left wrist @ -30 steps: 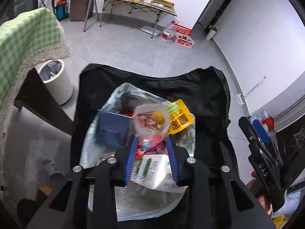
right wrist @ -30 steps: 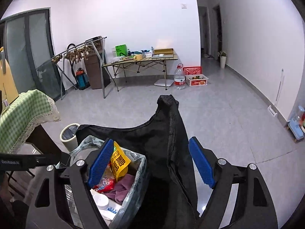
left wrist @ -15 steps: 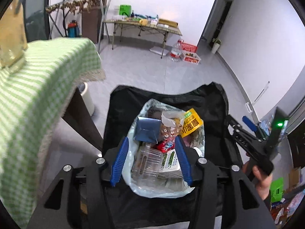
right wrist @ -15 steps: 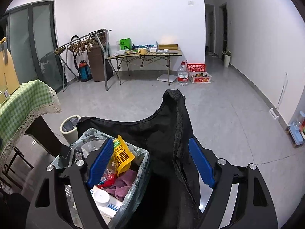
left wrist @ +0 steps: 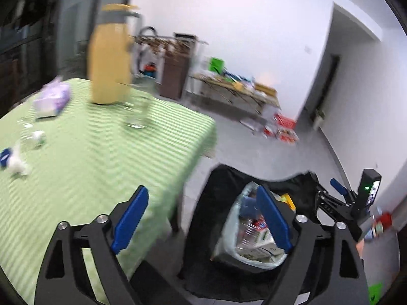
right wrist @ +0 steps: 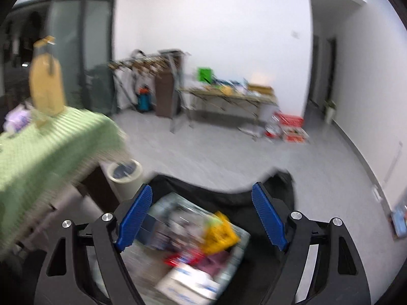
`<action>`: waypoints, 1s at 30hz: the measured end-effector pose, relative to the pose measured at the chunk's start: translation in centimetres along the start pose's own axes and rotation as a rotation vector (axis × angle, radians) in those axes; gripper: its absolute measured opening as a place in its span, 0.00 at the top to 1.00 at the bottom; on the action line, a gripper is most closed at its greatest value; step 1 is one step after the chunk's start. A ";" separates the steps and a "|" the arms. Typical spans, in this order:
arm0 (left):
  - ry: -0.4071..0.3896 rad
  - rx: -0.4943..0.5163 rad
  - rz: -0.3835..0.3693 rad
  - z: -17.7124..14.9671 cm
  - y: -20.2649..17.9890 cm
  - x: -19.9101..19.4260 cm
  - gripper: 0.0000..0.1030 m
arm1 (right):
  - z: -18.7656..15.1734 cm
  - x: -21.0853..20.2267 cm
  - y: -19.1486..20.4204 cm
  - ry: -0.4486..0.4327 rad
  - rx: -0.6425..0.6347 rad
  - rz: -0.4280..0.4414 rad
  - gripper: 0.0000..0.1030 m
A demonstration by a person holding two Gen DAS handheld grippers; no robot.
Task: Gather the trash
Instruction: 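Move both tools back over the table toward the remaining trash, then grasp the white crumpled tissue with the left gripper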
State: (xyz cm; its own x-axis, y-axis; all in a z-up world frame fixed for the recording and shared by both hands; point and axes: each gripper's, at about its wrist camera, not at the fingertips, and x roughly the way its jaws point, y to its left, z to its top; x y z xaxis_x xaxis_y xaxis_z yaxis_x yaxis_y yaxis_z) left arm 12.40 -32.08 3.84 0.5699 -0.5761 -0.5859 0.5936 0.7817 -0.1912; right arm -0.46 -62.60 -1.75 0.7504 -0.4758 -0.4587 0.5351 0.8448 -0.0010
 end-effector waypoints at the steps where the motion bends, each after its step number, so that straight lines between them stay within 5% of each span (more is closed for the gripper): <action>1: -0.018 -0.012 0.012 0.0 1.1 -1.0 0.17 | 1.2 -0.8 2.1 -0.030 -0.027 0.036 0.25; 5: -0.078 -0.057 0.085 0.2 6.2 -4.9 0.12 | 3.8 -3.5 8.1 -0.118 -0.128 0.144 0.18; 13: -0.163 -0.191 0.318 -0.9 18.7 -14.2 0.09 | 6.9 -6.3 16.9 -0.152 -0.202 0.341 0.18; 21: -0.031 -0.359 0.684 -5.2 32.5 -19.3 0.08 | 6.8 -7.9 23.3 -0.163 -0.296 0.445 0.18; 25: 0.027 -0.569 0.664 -7.7 38.8 -20.2 0.08 | 5.9 -8.6 25.7 -0.163 -0.356 0.478 0.18; 27: 0.047 -0.613 0.601 -8.0 40.6 -19.8 0.08 | 5.6 -8.9 26.7 -0.166 -0.391 0.480 0.18; 30: 0.121 -0.622 0.654 -8.3 42.4 -18.7 0.10 | 5.0 -9.6 27.7 -0.190 -0.448 0.481 0.18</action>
State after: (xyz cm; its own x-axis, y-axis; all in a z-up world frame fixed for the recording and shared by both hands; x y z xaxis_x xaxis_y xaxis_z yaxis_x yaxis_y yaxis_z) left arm 22.19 13.83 0.18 0.6012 0.0296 -0.7985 -0.2608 0.9518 -0.1611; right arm 9.10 -35.84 7.05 0.9413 -0.0218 -0.3367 -0.0571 0.9732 -0.2227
